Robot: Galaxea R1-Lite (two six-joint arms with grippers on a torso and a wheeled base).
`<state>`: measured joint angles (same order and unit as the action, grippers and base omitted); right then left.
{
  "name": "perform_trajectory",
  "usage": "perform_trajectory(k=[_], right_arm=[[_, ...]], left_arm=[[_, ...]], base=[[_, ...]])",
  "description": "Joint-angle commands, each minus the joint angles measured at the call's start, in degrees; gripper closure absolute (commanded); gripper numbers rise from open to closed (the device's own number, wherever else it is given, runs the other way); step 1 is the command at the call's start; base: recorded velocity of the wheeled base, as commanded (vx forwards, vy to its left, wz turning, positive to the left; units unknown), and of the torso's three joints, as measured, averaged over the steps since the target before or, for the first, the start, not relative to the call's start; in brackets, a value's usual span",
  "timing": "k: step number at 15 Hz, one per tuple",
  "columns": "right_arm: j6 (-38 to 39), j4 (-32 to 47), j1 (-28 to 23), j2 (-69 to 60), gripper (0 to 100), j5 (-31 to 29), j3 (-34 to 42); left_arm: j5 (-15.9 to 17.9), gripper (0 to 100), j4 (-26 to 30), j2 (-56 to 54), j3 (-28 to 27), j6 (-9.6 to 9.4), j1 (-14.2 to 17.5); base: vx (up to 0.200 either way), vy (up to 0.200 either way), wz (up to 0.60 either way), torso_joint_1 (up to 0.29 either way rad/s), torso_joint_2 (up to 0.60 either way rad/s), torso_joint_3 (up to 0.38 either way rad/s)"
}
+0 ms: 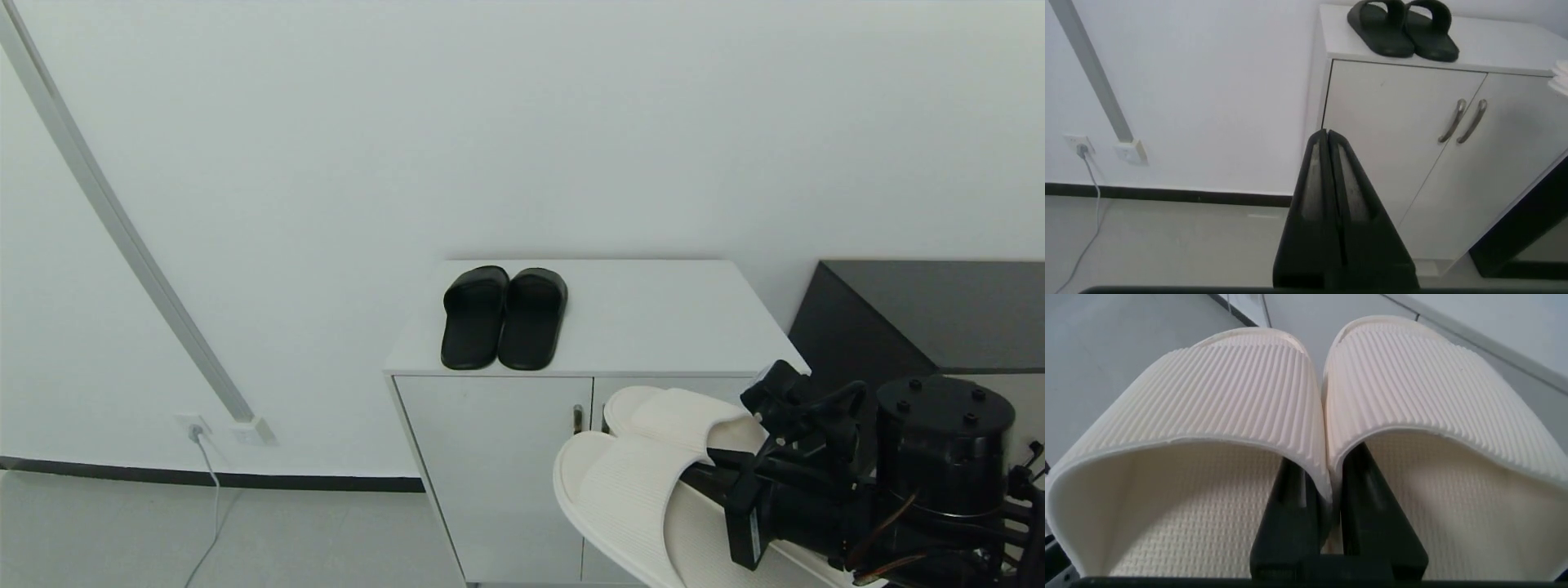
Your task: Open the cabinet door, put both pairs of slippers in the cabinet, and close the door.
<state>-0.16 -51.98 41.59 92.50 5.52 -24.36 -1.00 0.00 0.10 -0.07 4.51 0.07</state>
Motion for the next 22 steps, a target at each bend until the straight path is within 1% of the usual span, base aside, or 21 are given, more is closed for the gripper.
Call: perform_trajectory(k=[1,5,10,11,22], right_arm=[[-0.02,-0.05,0.15,-0.13,100,0.01,0.19],[-0.02,-0.67,0.33,-0.04,100,0.01,0.89],[-0.11,-0.67,0.42,-0.04,100,0.01,1.33],[-0.11,-0.67,0.42,0.13,100,0.10,1.51],[-1.16,-0.67,1.12,0.13,100,-0.16,1.86]], left_arm=[[-0.06,100,0.00,0.08,-0.01,0.06,0.01],[-0.06,100,0.00,0.08,-0.01,0.06,0.01],[0.12,100,0.00,0.08,-0.01,0.06,0.01],[0.12,0,0.00,0.08,-0.01,0.06,0.01],[0.12,0,0.00,0.08,0.07,0.06,0.01]], base=[[0.000,0.000,0.00,-0.173,0.36,0.207],[0.000,0.000,0.00,-0.169,0.39,0.216],[0.000,0.000,0.00,-0.221,0.52,0.297],[0.000,0.000,0.00,-0.227,0.54,0.320],[0.000,0.000,0.00,-0.191,0.51,0.321]])
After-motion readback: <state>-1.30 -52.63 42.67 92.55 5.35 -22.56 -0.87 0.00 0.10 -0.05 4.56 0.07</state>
